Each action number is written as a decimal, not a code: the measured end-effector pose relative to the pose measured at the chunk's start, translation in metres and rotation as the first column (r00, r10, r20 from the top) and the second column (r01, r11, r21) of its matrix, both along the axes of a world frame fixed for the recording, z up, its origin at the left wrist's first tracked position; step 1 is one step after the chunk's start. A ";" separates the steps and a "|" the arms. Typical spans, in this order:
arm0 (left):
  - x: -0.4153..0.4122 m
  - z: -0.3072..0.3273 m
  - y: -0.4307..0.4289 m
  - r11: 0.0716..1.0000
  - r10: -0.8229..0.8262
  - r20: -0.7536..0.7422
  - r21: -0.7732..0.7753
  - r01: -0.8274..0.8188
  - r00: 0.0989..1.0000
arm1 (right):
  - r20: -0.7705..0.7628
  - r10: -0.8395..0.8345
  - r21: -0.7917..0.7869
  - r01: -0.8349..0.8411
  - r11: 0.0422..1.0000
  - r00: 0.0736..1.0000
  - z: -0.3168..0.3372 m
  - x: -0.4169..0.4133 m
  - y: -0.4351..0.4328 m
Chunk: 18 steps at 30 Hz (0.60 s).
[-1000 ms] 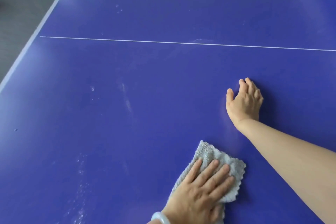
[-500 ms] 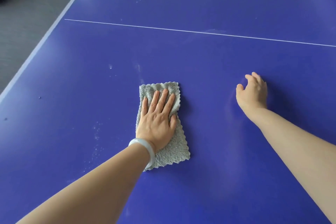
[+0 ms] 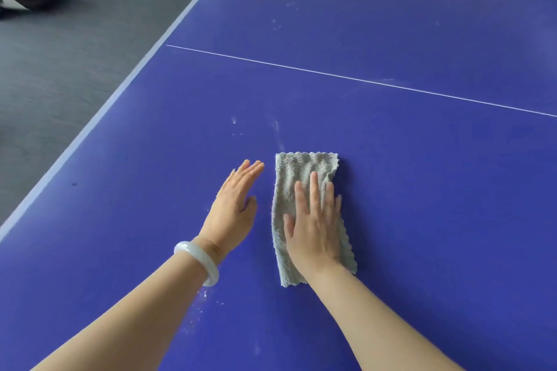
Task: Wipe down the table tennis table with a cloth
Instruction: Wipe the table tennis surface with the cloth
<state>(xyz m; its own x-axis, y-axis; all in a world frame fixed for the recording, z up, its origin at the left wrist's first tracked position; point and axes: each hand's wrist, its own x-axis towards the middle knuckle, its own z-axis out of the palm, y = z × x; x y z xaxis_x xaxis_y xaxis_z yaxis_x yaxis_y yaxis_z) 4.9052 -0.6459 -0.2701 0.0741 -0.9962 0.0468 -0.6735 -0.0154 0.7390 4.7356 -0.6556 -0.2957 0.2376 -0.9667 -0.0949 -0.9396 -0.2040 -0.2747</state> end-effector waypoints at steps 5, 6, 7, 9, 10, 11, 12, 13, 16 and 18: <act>0.090 -0.019 0.021 0.990 0.130 0.437 -0.014 -0.137 0.890 | -0.083 0.057 -0.027 -0.059 0.998 0.995 -0.007 0.005 -0.019; 0.103 -0.021 0.018 0.990 0.133 0.464 -0.011 -0.144 0.876 | -0.075 0.034 -0.015 -0.035 0.999 0.997 -0.008 0.007 -0.023; 0.114 -0.025 0.013 0.989 0.133 0.483 -0.005 -0.149 0.866 | -0.067 0.001 -0.015 -0.002 1.000 0.998 -0.011 0.009 -0.029; 0.129 -0.031 0.002 0.987 0.127 0.504 0.022 -0.160 0.854 | -0.048 -0.106 -0.033 0.104 0.994 0.993 -0.013 0.012 -0.045; 0.134 -0.035 -0.001 0.986 0.120 0.511 0.038 -0.161 0.851 | -0.041 -0.179 -0.033 0.178 0.984 0.983 -0.013 0.014 -0.055; 0.137 -0.038 -0.003 0.986 0.113 0.516 0.045 -0.159 0.849 | -0.031 -0.257 -0.027 0.257 0.966 0.966 -0.013 0.016 -0.065; 0.138 -0.040 -0.003 0.986 0.116 0.520 0.041 -0.160 0.846 | -0.017 -0.327 -0.028 0.327 0.945 0.945 -0.013 0.017 -0.074; 0.139 -0.042 -0.003 0.986 0.126 0.520 0.031 -0.166 0.845 | -0.001 -0.378 -0.039 0.378 0.925 0.926 -0.015 0.019 -0.083; 0.141 -0.044 -0.002 0.984 0.142 0.514 0.018 -0.176 0.846 | 0.103 -0.435 -0.104 0.444 0.890 0.895 -0.017 0.023 -0.110; 0.141 -0.044 -0.003 0.983 0.146 0.511 0.022 -0.182 0.847 | 0.187 -0.418 -0.113 0.442 0.890 0.889 -0.013 0.031 -0.128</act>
<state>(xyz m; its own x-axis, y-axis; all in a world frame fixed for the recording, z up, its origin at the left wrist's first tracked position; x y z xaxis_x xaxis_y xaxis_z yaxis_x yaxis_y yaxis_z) 5.0467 -0.6490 -0.3140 0.2210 -0.9736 0.0566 -0.9368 -0.1958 0.2900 4.7666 -0.7838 -0.3086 -0.2050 -0.9768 0.0615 -0.8929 0.1609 -0.4205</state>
